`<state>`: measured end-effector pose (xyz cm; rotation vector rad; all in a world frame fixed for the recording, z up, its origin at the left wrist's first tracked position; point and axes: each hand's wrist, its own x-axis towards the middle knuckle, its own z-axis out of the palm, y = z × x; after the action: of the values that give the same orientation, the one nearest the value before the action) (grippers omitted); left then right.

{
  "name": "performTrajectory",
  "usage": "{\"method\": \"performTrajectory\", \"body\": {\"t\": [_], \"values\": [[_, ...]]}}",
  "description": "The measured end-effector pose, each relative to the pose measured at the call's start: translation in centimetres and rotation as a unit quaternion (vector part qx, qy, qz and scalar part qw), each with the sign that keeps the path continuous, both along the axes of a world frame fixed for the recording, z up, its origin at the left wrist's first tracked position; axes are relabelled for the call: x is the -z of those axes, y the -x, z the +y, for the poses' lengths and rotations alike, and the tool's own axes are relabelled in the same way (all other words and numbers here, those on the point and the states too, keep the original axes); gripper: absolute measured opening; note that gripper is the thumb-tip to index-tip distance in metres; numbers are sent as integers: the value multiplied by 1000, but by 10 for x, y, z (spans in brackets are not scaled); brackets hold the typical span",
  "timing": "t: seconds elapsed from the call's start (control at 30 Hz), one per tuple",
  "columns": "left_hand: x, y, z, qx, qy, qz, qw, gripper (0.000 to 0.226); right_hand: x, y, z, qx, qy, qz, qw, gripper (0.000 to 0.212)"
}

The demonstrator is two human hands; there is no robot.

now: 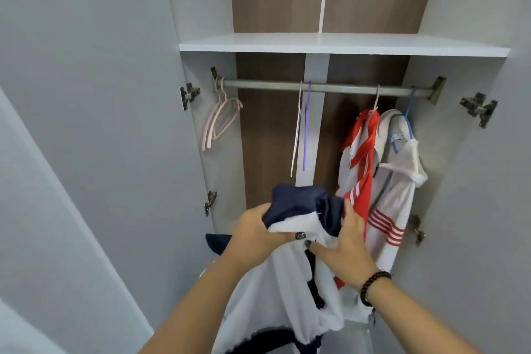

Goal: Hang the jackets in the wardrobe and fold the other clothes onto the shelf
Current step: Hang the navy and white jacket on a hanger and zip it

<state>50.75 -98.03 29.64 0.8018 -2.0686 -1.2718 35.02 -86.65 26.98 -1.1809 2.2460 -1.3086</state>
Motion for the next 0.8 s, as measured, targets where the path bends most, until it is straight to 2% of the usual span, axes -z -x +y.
{"method": "performTrajectory", "body": {"t": [0.03,0.07,0.1,0.13,0.17,0.2,0.27,0.33,0.4,0.5,0.57,0.67,0.8], "values": [[-7,6,-2,24,36,-17,999,27,7,-8,-12,-4,-24,37,999,114],[-12,12,-5,50,74,-41,995,22,10,-14,-22,-9,-40,82,996,113],[-16,16,-7,71,102,-62,990,19,12,-14,-34,-31,-46,112,992,98],[-19,19,-9,84,113,-68,988,19,10,-12,-45,-65,-33,116,991,67],[-21,20,-14,86,114,-61,988,19,8,-7,-55,-93,-25,94,991,32],[-22,20,-21,80,114,-48,989,20,5,-1,-63,-111,-15,54,992,19],[-22,17,-40,52,122,-52,990,25,-3,16,-77,-96,16,-35,995,23],[-15,10,-64,19,123,-106,987,32,-17,34,-87,-84,61,-81,991,24],[-1,6,-85,2,119,-147,982,37,-28,48,-101,-118,74,-88,986,27],[27,9,-108,13,64,-190,980,37,-37,60,-127,-156,59,-62,984,41],[44,13,-121,18,24,-217,976,36,-41,71,-144,-146,57,-61,986,36],[62,18,-141,10,-60,-201,978,38,-44,98,-164,-103,63,-85,989,23],[64,30,-168,18,-170,-145,975,42,-40,136,-185,-78,39,-95,992,18]]}}
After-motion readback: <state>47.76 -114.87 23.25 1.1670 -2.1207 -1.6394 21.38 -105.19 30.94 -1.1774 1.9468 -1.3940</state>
